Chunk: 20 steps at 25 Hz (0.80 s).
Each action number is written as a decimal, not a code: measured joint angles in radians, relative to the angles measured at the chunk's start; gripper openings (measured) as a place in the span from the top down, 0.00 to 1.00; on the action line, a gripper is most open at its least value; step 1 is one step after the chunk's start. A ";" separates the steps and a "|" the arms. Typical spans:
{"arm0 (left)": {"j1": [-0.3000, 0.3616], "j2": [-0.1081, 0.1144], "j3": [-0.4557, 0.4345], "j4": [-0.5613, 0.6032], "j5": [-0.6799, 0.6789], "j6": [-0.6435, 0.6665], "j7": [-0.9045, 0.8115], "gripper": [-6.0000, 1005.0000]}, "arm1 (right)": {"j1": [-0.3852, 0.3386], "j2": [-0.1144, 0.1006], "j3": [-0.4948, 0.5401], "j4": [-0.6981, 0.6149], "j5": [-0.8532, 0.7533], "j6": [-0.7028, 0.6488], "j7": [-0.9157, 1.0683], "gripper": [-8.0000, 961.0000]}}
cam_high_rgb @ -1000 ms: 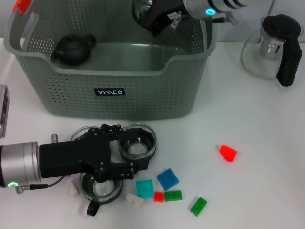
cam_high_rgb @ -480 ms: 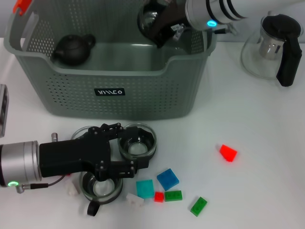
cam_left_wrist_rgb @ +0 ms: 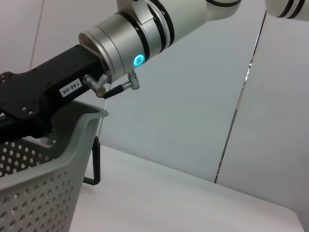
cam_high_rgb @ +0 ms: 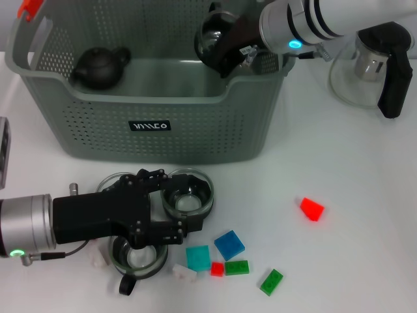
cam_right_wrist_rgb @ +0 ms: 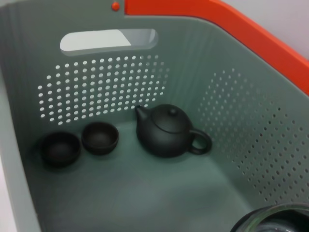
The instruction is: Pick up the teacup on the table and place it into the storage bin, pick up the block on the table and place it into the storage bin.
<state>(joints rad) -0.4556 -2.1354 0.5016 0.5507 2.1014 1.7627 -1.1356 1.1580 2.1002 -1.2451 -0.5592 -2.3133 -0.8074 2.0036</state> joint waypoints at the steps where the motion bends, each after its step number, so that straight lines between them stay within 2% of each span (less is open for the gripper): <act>1: 0.001 0.000 0.000 0.000 0.000 0.000 0.000 0.17 | -0.002 0.000 0.000 0.000 0.000 0.000 0.000 0.94; 20: 0.006 -0.001 -0.002 0.000 -0.002 -0.001 0.001 0.17 | -0.008 -0.003 -0.002 -0.019 0.000 -0.036 0.017 0.90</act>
<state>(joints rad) -0.4494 -2.1368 0.5000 0.5507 2.0998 1.7618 -1.1351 1.1504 2.0969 -1.2476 -0.5778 -2.3132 -0.8435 2.0211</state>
